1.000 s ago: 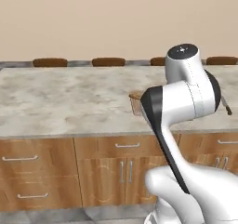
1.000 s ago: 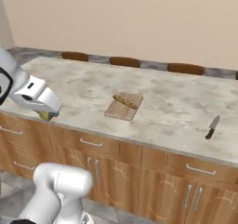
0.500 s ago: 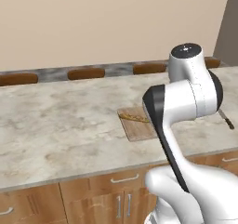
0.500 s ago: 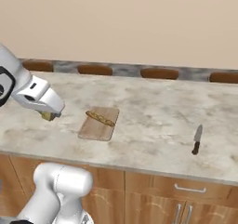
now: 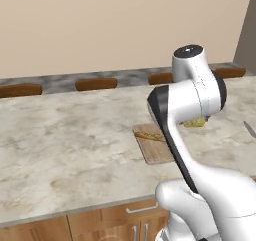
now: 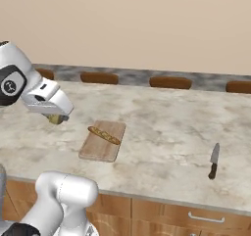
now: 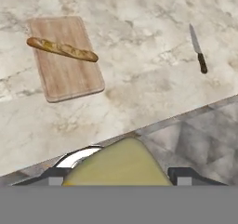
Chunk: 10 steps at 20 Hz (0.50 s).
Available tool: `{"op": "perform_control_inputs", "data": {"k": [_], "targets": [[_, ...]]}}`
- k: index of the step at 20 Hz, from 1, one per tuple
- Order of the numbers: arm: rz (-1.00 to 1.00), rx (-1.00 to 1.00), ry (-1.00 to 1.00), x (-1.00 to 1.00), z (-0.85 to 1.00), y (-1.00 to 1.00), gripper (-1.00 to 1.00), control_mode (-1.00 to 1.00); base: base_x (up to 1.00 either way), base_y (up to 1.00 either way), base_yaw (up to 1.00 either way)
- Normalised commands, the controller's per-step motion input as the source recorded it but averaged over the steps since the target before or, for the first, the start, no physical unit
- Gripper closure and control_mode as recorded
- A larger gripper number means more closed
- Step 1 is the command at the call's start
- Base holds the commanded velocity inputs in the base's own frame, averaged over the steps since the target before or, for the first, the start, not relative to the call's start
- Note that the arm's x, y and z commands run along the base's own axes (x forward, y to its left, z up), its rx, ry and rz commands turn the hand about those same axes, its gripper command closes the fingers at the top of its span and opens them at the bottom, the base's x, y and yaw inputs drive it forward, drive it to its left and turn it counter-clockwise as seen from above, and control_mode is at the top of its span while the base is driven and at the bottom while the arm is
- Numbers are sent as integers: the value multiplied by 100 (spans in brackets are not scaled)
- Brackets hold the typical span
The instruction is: Retrieve the sausage and cheese from the fridge and place them on the cutting board on the counter.
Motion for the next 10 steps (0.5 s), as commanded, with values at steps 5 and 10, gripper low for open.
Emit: {"op": "perform_control_inputs", "data": {"k": [5, 10], "targets": [[22, 0, 43, 100, -27, 9, 100, -100, 0, 0, 0], [33, 0, 32, 100, -50, -5, 100, -100, 0, 0, 0]]}}
